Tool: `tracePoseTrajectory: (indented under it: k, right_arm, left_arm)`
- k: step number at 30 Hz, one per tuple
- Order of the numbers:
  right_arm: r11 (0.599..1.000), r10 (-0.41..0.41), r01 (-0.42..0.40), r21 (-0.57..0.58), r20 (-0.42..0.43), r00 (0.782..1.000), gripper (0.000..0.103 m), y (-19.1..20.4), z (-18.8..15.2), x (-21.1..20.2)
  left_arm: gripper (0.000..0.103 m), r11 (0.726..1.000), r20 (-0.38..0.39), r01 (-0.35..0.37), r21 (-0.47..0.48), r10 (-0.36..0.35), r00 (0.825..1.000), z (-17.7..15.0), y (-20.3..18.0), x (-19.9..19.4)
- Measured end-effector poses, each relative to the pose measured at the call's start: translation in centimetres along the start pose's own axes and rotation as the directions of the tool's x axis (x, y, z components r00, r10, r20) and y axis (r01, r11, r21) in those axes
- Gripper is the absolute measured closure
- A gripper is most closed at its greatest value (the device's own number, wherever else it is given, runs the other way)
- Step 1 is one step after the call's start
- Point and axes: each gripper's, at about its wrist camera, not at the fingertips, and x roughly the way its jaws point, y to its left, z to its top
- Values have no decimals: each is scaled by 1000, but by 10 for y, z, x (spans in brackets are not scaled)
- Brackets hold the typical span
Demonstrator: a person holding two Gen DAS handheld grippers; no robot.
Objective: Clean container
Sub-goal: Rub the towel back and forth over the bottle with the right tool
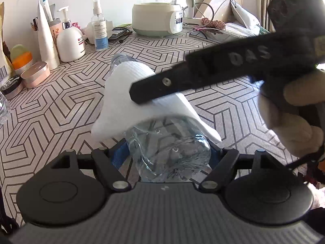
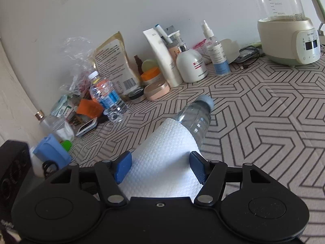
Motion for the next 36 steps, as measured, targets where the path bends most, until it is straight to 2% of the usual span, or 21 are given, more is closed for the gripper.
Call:
tracePoseTrajectory:
  k: [18,25,30,36]
  right_arm:
    - [999,10,-11,-44,-17,1000,35,5,-4,-4]
    - [994,83,-80,80,-26,996,36,-16,-7,-6]
    - [960,167,-158,233,-19,986,37,-40,-14,-4]
    - [933,199,-183,309,-23,980,37,-45,-19,-2]
  left_arm:
    - [27,1000,0,3,-2,-3,1000,1,2,0]
    - [26,1000,1,-1,12,1,1000,1,-1,1]
    - [26,1000,0,-3,20,3,1000,1,-2,1]
    - [26,1000,-3,0,29,0,1000,2,0,2]
